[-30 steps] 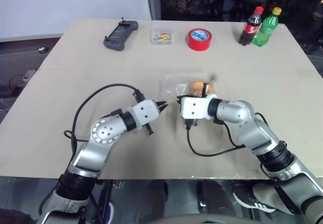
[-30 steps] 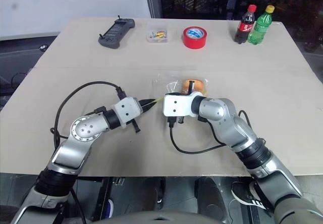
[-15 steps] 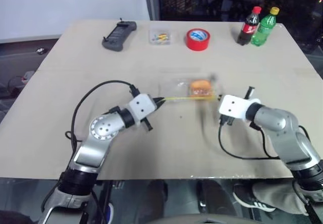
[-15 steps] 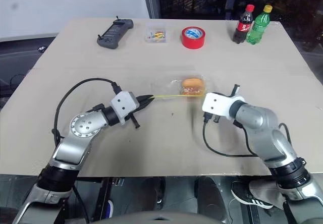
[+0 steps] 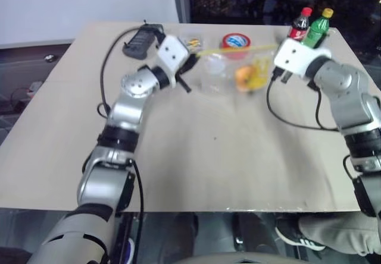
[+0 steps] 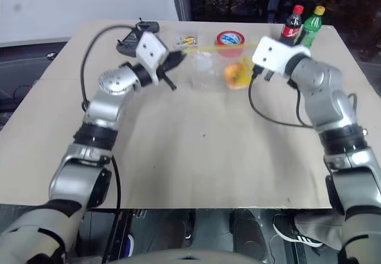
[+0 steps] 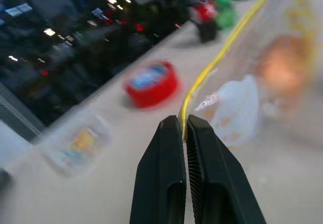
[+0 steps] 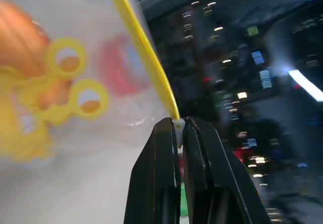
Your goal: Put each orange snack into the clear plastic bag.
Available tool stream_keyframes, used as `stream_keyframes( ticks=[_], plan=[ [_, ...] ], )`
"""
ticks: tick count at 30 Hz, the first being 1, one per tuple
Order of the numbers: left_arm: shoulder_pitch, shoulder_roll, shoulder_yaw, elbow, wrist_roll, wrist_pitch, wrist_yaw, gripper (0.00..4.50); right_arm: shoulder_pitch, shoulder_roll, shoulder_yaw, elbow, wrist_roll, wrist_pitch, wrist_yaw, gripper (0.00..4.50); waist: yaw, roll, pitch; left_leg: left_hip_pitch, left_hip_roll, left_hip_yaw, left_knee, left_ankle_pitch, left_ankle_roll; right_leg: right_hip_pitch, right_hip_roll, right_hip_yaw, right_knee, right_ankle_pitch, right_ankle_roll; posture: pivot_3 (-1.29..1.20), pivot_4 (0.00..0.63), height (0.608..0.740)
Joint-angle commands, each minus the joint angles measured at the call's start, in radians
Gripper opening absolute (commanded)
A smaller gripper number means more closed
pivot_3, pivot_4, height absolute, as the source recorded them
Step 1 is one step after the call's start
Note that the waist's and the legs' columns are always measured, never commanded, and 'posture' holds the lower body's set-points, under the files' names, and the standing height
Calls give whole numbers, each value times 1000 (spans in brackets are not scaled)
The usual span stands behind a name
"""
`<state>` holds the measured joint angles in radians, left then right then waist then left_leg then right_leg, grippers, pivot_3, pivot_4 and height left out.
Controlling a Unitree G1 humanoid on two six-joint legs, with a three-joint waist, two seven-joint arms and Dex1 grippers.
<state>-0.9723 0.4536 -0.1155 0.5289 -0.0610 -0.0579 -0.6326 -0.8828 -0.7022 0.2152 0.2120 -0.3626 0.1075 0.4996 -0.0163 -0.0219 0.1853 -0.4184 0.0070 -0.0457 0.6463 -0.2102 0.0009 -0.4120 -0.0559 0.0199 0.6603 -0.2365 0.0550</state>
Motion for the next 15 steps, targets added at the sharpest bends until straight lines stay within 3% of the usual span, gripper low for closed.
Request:
stream_keyframes(
  ticks=[1,4,11,15],
  plan=[
    [20,20,47,4,0,-89,-2,0,105,-80,-105,-93,49,-24,35,119,1,0,0,-1,0,1,-3,0,0,-2,0,0,-2,0,0,0,150,719],
    [150,32,29,-143,-1,-119,-33,0,277,-106,-173,-278,129,-4,92,119,2,1,0,-15,0,1,-3,2,-3,-13,-1,-1,0,0,0,0,150,719],
    [507,75,-12,-480,-15,-40,-110,0,649,-108,-225,-573,261,106,206,119,3,1,0,-13,-1,8,0,-1,2,-15,-6,2,3,0,1,0,150,719],
    [613,101,18,-607,-110,99,-171,1495,745,-85,-258,-615,322,164,216,1553,3,1,1,2,1,7,5,-1,3,1,-3,2,3,-1,0,0,150,719]
  ],
)
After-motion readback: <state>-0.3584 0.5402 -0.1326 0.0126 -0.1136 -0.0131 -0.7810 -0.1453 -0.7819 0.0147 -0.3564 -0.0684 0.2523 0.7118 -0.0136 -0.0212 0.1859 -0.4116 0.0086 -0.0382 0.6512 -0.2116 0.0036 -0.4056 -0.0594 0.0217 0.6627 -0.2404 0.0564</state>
